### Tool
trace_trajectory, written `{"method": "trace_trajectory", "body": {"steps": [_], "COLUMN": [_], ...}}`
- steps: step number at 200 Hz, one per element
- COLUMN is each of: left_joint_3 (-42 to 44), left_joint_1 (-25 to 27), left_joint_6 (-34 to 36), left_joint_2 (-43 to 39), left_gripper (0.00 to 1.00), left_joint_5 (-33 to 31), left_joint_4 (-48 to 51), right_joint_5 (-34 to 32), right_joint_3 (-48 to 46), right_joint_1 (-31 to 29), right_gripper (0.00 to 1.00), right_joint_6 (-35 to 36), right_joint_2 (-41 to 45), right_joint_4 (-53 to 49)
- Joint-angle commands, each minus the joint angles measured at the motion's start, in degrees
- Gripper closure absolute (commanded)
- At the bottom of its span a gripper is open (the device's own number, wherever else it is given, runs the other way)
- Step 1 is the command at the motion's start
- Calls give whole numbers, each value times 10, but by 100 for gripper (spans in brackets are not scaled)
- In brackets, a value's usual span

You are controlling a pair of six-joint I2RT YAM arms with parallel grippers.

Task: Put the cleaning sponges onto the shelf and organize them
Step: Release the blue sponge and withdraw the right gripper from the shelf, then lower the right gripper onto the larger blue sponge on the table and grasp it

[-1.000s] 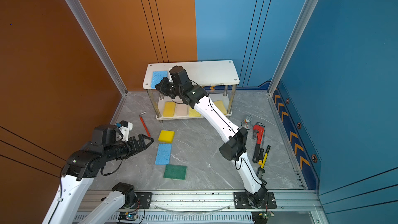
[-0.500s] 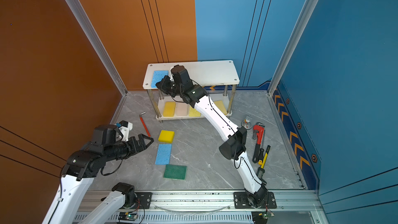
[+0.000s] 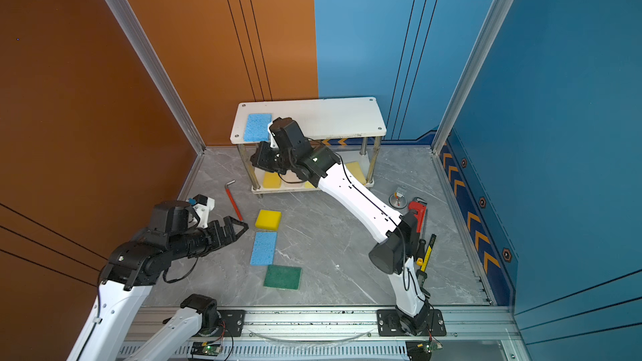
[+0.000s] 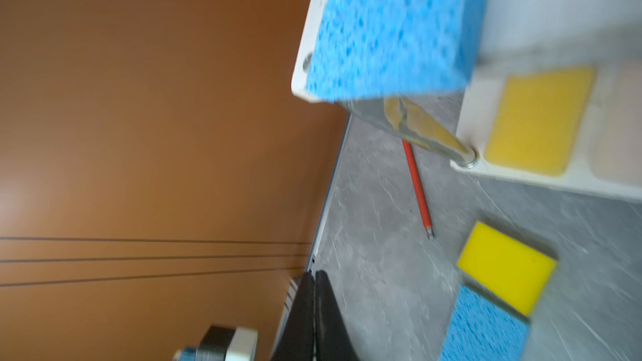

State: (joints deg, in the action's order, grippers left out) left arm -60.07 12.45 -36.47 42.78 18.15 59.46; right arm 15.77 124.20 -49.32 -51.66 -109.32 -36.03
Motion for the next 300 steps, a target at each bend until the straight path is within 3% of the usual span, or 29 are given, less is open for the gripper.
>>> {"method": "trace_trajectory", "body": {"steps": [1,18,43,90,124,163,203,213,222,266,300], "left_joint_3": [23,45,66,122,144,173,208,211,213,226,251], "left_joint_1": [-9,-10,-10,-13,-23,-29,-56,-68,-80,-118,-113], "left_joint_6": [-27,-48,-63,-65,-22,-41,-21,-14,-8,13,5], "left_joint_2": [3,15,36,94,142,183,237,247,256,297,315], "left_gripper": [2,2,2,2,2,0,13,27,33,37,36], "left_joint_5": [-14,-15,-12,27,25,39,36,37,39,65,92], "left_joint_4": [8,9,8,-7,-34,-120,-178,-188,-196,-238,-279], "right_joint_5": [-43,-28,-7,46,99,148,175,178,180,195,194], "right_joint_3": [-133,-256,-364,-452,-459,-459,-461,-456,-455,-448,-434], "right_joint_1": [19,48,71,49,31,13,-2,-7,-11,-25,-35], "right_gripper": [71,62,50,37,36,35,36,37,37,40,44], "right_joint_6": [35,20,40,89,81,38,0,-2,-3,-10,-15], "right_joint_2": [152,229,283,231,144,55,-4,-14,-19,-55,-75], "right_joint_4": [-41,-42,-73,-62,16,106,168,170,170,172,174]}}
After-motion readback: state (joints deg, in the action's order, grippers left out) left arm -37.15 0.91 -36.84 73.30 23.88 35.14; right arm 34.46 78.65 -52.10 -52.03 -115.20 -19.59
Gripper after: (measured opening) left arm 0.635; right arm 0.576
